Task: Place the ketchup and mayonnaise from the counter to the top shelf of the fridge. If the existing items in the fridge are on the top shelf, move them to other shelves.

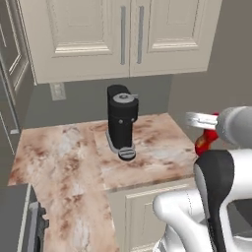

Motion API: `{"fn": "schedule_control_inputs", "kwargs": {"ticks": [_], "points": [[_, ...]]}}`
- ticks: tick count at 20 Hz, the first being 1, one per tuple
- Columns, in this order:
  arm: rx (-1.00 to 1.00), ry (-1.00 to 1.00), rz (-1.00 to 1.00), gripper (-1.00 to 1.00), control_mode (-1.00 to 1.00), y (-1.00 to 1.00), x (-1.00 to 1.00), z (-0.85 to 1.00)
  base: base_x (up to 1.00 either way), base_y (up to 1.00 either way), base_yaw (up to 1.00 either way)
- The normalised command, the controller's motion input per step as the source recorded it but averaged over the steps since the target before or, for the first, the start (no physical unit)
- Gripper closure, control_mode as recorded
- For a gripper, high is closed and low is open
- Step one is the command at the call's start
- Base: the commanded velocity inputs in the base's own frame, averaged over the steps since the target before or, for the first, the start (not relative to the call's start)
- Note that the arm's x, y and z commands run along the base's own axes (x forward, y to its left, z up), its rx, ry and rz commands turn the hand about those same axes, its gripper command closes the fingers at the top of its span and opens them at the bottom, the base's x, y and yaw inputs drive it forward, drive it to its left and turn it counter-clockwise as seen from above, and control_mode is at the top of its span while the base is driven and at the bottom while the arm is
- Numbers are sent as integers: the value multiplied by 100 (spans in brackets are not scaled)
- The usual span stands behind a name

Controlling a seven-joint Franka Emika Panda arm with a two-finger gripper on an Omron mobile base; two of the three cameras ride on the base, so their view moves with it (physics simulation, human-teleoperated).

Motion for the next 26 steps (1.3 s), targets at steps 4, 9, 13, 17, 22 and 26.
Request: {"fn": "schedule_control_inputs", "kwargs": {"ticks": [4,9,13,17,22,26], "points": [[0,0,0,100,100,0,0,0,-100,0,28],[0,0,0,100,100,0,0,0,-100,0,30],[0,0,0,100,100,0,0,0,-100,-31,18],[0,0,0,100,100,0,0,0,-100,-86,1],[0,0,0,100,100,0,0,0,-91,-100,-20],[0,0,0,100,100,0,0,0,-19,-100,-30]]}}
